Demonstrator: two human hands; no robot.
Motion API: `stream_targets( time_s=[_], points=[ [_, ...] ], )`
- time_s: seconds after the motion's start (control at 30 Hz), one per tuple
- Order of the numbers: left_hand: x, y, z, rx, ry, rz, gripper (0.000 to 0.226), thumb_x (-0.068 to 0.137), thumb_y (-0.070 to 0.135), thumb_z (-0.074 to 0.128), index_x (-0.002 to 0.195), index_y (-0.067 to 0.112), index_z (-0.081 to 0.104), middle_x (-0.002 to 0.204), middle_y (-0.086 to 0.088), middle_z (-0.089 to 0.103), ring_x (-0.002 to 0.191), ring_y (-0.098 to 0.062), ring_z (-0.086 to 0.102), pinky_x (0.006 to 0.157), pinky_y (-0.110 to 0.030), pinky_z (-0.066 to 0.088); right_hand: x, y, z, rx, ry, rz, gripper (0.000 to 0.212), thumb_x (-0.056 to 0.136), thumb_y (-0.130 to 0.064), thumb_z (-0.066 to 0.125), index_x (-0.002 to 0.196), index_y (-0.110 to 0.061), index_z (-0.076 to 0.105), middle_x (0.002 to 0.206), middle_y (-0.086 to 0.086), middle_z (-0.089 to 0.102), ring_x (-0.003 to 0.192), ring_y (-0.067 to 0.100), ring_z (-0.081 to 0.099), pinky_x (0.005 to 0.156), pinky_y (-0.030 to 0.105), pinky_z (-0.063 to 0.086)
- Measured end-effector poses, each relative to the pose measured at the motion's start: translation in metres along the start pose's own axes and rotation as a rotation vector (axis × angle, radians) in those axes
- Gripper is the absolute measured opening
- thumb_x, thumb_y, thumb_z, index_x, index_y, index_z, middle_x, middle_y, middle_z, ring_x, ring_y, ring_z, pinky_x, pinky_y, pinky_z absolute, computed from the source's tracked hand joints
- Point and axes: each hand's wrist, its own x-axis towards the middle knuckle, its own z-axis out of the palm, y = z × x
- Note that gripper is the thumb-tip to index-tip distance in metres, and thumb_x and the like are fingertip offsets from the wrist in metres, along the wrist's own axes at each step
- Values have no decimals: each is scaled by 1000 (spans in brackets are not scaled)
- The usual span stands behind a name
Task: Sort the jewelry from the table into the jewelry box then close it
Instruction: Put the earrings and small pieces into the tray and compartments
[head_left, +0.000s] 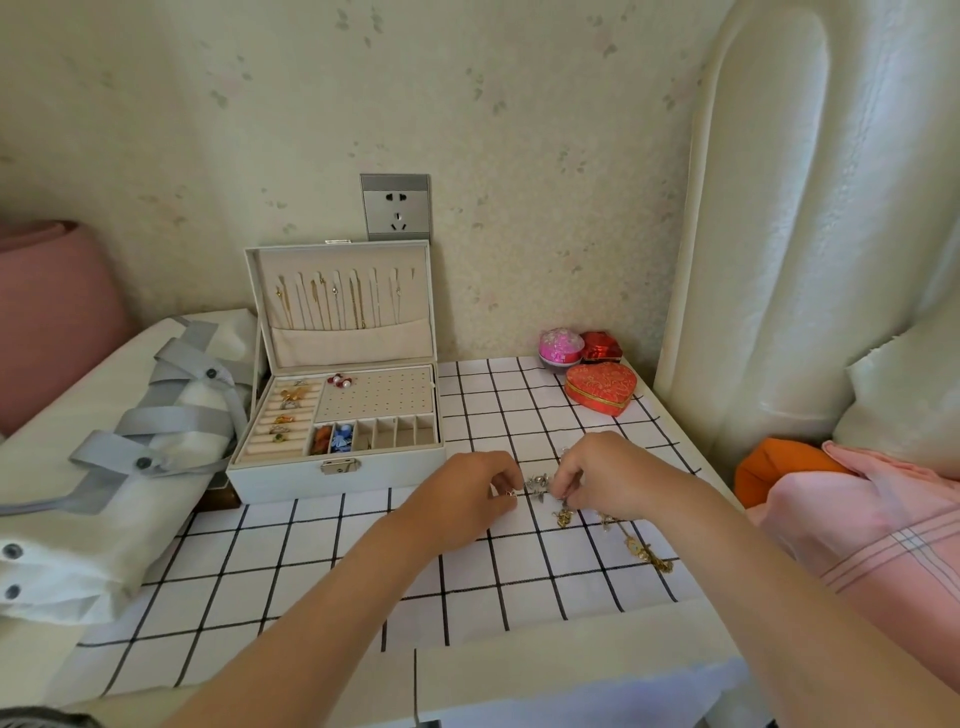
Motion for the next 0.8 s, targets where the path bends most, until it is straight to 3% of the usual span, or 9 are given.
stream_targets(
  time_s=[0.13, 0.3, 0.47, 0.6, 0.7, 0.8],
  points=[
    [-2, 2, -2, 20, -3, 9, 13, 90, 19, 68, 98, 29, 65, 86, 17, 59, 70, 1, 53, 64, -8, 42, 0, -9, -1, -26, 1, 23, 10, 82, -15, 78, 85, -24, 80, 90, -12, 75, 82, 4, 67, 74, 20, 52],
    [-6, 0, -11, -10, 19, -8, 12, 89, 22, 70, 98, 28, 68, 88, 14, 64, 79, -4, 59, 70, -13, 46, 4, -26, -1, -14, 48, -13, 8, 80, -19, 76, 77, -25, 80, 81, -14, 74, 77, 1, 67, 75, 28, 57],
    [-12, -6, -41, -10, 98, -5, 14, 90, 21, 69, 101, 29, 72, 91, 16, 68, 84, 1, 60, 76, -12, 45, 16, -62, -11, 95, 187, -76, 7, 82, -17, 75, 77, -21, 78, 73, -15, 71, 55, -10, 60, 56, 17, 47],
    [-23, -21, -75, -102, 211, -57, 17, 89, 19, 71, 98, 33, 68, 90, 13, 69, 83, -2, 63, 81, -17, 50, 39, -88, -9, 183, 249, -153, 10, 80, -14, 75, 80, -24, 76, 80, -11, 72, 73, 0, 66, 65, 14, 48],
    [-32, -36, -99, -176, 291, -109, 15, 88, 19, 72, 92, 31, 65, 82, 10, 68, 73, -2, 61, 71, -24, 53, 59, -106, -5, 225, 256, -174, 16, 83, -12, 74, 93, -24, 73, 86, -6, 71, 76, 1, 64, 62, 6, 42],
    [-37, -46, -118, -316, 372, -181, 10, 87, 15, 71, 85, 23, 66, 78, 4, 70, 65, -5, 61, 62, -26, 51, 80, -124, 1, 245, 287, -156, 19, 81, -16, 77, 97, -27, 74, 86, -9, 71, 81, 2, 65, 72, 14, 49]
  ],
)
